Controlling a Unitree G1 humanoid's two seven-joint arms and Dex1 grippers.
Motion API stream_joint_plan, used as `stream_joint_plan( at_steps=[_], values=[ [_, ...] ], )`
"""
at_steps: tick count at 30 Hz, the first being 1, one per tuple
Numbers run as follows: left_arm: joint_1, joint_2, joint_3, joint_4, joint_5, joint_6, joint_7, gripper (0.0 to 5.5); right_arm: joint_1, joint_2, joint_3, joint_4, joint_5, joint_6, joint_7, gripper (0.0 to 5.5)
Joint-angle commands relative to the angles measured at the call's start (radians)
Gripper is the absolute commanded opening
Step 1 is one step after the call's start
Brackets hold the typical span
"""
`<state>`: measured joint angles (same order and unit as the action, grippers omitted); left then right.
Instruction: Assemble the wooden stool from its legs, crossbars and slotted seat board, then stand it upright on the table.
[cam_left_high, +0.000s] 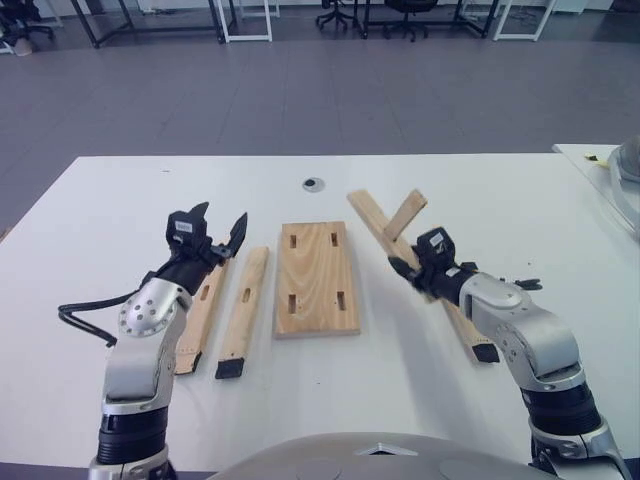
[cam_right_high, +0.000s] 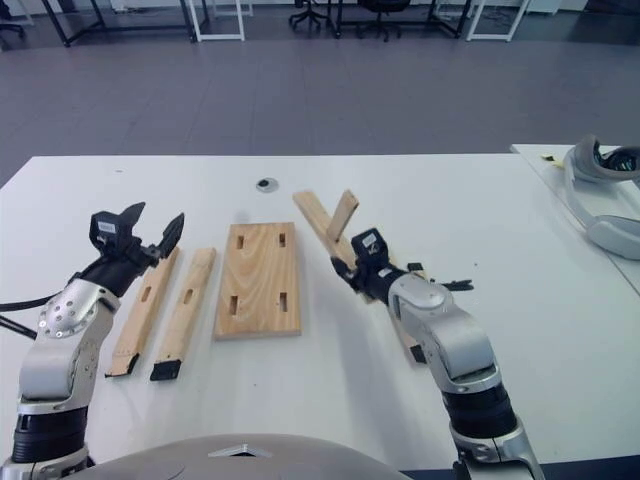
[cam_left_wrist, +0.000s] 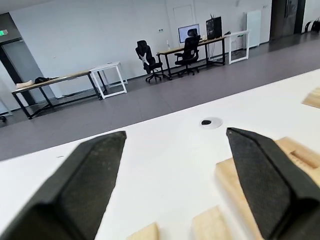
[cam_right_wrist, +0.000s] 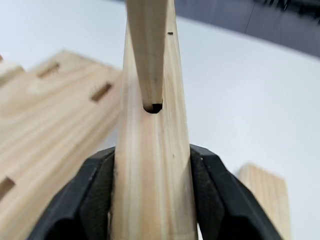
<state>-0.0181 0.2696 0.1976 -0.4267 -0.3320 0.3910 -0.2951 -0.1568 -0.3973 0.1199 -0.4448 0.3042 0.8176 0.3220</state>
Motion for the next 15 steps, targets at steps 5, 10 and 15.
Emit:
stream_joint_plan(
  at_steps=[5,10,15],
  values=[
    [-0.094,-0.124,0.119,-0.102,-0.605,0.284,0.102,3.69,-0.184,0.051,0.08,0.052,-0.016,-0.229,0.146,2.09],
    [-0.095,-0.133,0.105,-0.144,-0.818,0.33,0.178,3.69,-0.211,0.073,0.135,0.031,-0.017,-0.269,0.2,2.09],
    [-0.093,-0.105,0.079,-0.158,-0.873,0.327,0.225,3.69,-0.209,0.063,0.145,-0.004,0.001,-0.26,0.249,2.09]
  ],
)
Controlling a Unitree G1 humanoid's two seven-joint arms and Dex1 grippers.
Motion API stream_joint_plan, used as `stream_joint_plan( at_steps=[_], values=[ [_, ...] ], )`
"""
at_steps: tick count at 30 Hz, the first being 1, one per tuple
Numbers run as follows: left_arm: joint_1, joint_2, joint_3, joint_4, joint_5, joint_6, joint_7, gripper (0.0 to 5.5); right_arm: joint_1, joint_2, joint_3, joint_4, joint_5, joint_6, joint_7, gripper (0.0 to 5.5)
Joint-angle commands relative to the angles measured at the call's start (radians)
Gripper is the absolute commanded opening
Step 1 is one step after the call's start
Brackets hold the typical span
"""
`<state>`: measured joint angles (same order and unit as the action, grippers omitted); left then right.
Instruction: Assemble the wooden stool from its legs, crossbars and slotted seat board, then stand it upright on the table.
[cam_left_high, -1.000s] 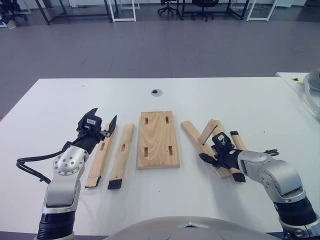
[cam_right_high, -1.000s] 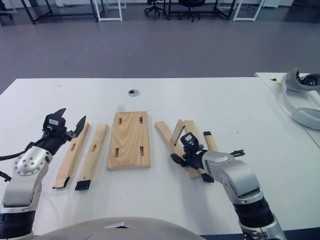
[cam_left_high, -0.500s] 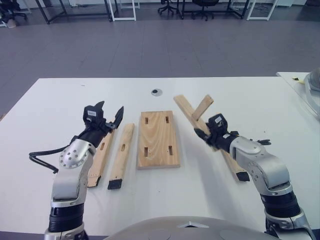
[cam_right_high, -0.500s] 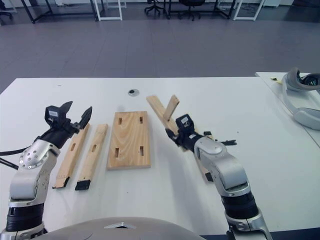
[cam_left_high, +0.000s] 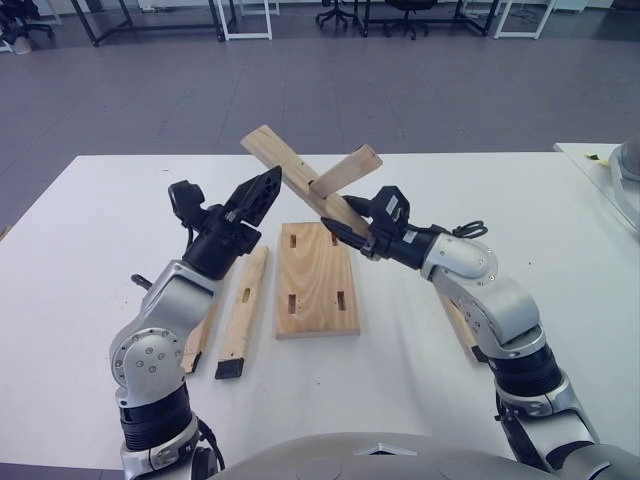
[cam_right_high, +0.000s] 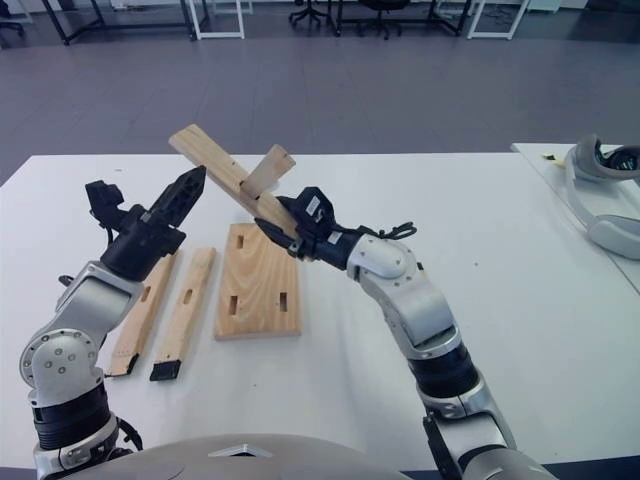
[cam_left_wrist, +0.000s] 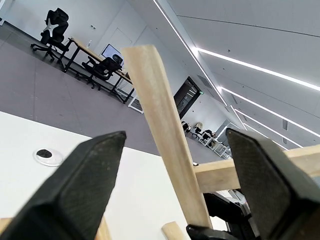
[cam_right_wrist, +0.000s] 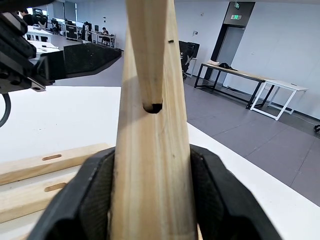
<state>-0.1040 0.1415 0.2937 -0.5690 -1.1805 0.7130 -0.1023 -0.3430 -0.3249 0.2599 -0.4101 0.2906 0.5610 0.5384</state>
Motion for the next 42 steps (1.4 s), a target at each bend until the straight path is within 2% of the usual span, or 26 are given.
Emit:
stream_joint_plan(
  at_steps=[1,5,17,19,25,26,30,33,37,42],
  values=[
    [-0.005,0.024,-0.017,-0.009,-0.027,0.001,0.044,3.69,-0.021,-0.013,0.004,-0.045,0.018,-0.003,0.042,2.09],
    [-0.014,0.026,-0.004,0.001,-0.075,-0.025,0.075,3.69,-0.016,-0.028,0.001,-0.066,0.039,-0.001,0.08,2.09],
    [0.028,0.065,-0.014,-0.01,-0.077,-0.059,0.112,1.58,-0.02,-0.032,0.035,-0.049,0.011,-0.045,0.124,2.09],
    [0.048,0.068,-0.016,-0.026,-0.08,-0.065,0.114,1.37,-0.017,-0.03,0.032,-0.046,0.016,-0.043,0.124,2.09],
    [0.097,0.062,-0.017,-0.079,-0.076,-0.103,0.144,1.27,0.006,-0.039,0.043,-0.048,0.008,-0.038,0.133,2.09],
    [0.104,0.052,-0.015,-0.092,-0.079,-0.116,0.164,1.25,0.015,-0.046,0.05,-0.05,0.002,-0.038,0.136,2.46],
    [0.175,0.044,-0.001,-0.173,-0.059,-0.155,0.274,1.03,0.064,-0.122,0.075,-0.027,-0.052,-0.074,0.164,3.1],
    [0.265,0.044,0.03,-0.252,-0.042,-0.178,0.392,1.03,0.124,-0.184,0.072,0.036,-0.119,-0.152,0.174,3.86],
    [0.401,0.015,0.01,-0.312,0.005,-0.19,0.499,1.03,0.164,-0.184,0.075,0.085,-0.16,-0.203,0.164,3.89],
    [0.459,0.032,-0.013,-0.392,0.024,-0.175,0.646,1.03,0.182,-0.162,0.085,0.14,-0.209,-0.242,0.14,3.89]
  ],
)
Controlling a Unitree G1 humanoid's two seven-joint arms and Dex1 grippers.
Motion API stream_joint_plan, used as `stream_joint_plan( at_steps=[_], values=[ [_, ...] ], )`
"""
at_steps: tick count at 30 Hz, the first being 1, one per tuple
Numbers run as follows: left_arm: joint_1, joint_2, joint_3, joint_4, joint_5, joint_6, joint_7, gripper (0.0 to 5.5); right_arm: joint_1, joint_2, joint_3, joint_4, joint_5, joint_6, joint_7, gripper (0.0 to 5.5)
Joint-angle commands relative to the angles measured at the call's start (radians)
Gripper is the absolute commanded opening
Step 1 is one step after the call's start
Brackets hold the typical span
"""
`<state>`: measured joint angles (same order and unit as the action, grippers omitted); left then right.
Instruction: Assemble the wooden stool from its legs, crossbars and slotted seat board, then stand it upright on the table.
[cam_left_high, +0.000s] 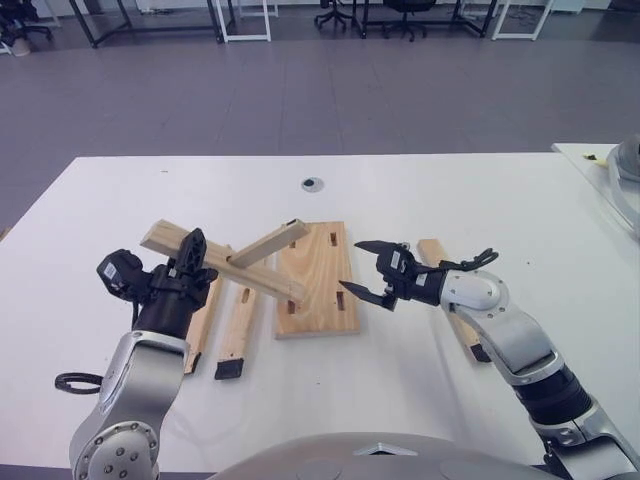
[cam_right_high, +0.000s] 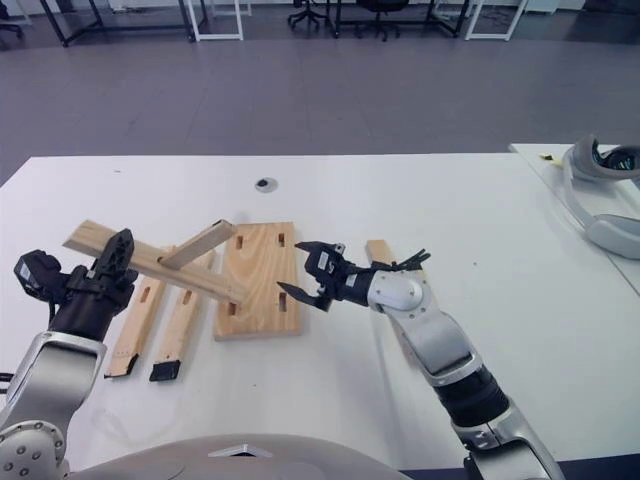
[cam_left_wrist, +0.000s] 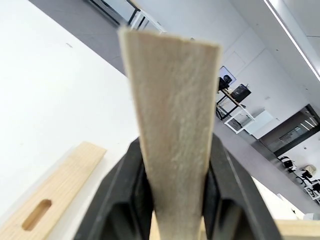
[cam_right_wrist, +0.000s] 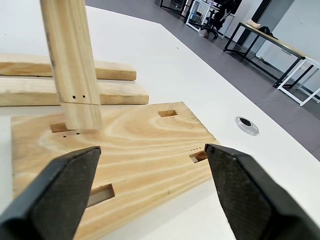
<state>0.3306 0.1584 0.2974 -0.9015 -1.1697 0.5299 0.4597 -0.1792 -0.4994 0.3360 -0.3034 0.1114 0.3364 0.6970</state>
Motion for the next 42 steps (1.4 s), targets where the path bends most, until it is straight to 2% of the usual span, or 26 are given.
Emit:
stream_joint_plan(
  at_steps=[1,7,14,19,38,42],
  values=[
    [0.028,0.027,-0.021,-0.073,0.015,0.014,0.109,1.03,0.021,0.018,0.012,0.037,-0.035,-0.021,-0.022,3.89],
    [0.035,0.103,-0.056,-0.108,0.079,0.047,0.162,1.02,0.04,0.045,0.013,0.045,-0.059,-0.027,-0.047,3.89],
    [-0.028,0.062,-0.102,-0.041,0.122,0.015,0.162,1.02,0.032,0.073,0.008,0.063,-0.076,-0.029,-0.064,3.89],
    [0.004,0.033,-0.104,-0.04,0.105,-0.008,0.166,1.02,0.039,0.078,0.013,0.067,-0.091,-0.036,-0.062,3.89],
    [0.01,0.117,-0.092,-0.085,0.005,-0.014,0.212,1.02,0.042,0.105,0.024,0.099,-0.118,-0.062,-0.064,3.89],
    [0.002,0.125,-0.092,-0.056,0.045,-0.002,0.217,1.02,0.042,0.11,0.026,0.103,-0.128,-0.069,-0.065,3.89]
  ],
)
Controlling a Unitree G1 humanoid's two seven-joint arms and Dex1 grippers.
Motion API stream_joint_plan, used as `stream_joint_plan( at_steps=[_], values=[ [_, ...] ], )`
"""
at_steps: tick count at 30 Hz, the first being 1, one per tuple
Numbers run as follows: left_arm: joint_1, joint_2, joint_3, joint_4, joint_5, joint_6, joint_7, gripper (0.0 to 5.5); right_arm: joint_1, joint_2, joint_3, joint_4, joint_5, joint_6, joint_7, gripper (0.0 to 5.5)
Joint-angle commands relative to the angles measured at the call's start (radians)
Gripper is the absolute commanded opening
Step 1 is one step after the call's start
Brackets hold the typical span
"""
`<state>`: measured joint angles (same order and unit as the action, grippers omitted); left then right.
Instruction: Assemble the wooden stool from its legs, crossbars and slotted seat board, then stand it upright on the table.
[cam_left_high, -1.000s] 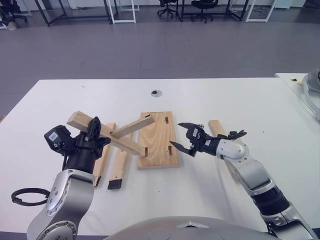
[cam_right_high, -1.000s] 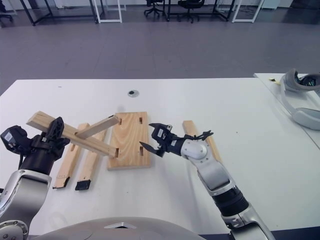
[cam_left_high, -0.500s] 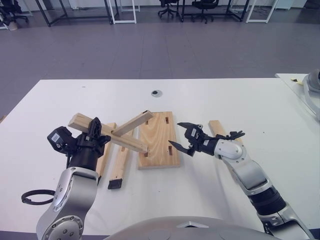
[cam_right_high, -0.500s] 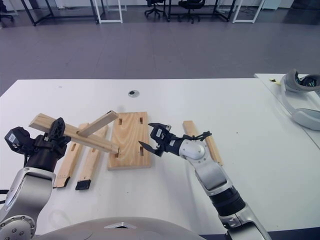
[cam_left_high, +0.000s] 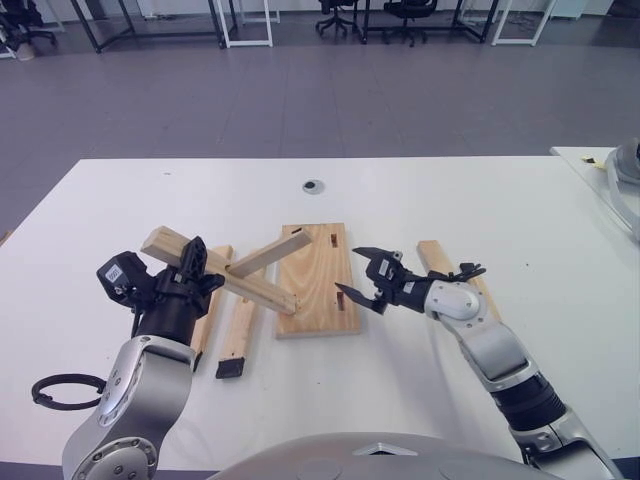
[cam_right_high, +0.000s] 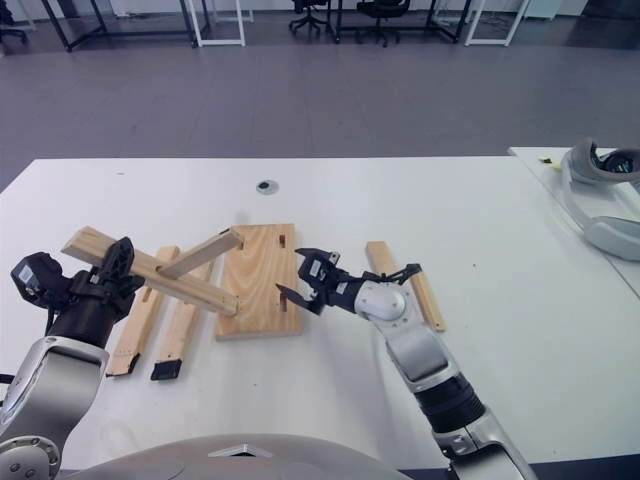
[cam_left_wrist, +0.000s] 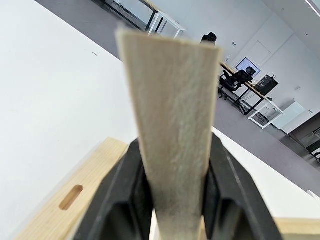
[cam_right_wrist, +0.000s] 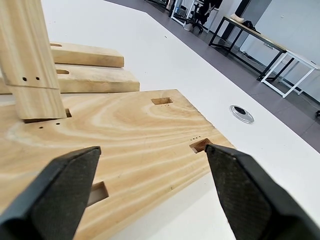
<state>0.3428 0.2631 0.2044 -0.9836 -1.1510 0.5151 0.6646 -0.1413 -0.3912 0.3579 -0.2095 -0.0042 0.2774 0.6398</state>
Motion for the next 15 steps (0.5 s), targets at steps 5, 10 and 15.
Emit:
stream_joint_plan(
  at_steps=[5,10,15],
  values=[
    [-0.059,0.041,-0.033,0.068,0.06,0.062,0.034,1.02,0.011,0.006,0.01,0.015,-0.03,-0.019,-0.016,3.89],
    [-0.088,0.065,-0.049,0.064,0.089,0.102,0.054,1.02,0.014,-0.002,0.0,0.028,-0.04,-0.027,-0.017,3.89],
    [-0.122,0.107,-0.085,0.031,0.153,0.151,0.04,1.02,0.004,-0.013,-0.045,0.069,-0.068,-0.016,-0.062,3.89]
  ],
)
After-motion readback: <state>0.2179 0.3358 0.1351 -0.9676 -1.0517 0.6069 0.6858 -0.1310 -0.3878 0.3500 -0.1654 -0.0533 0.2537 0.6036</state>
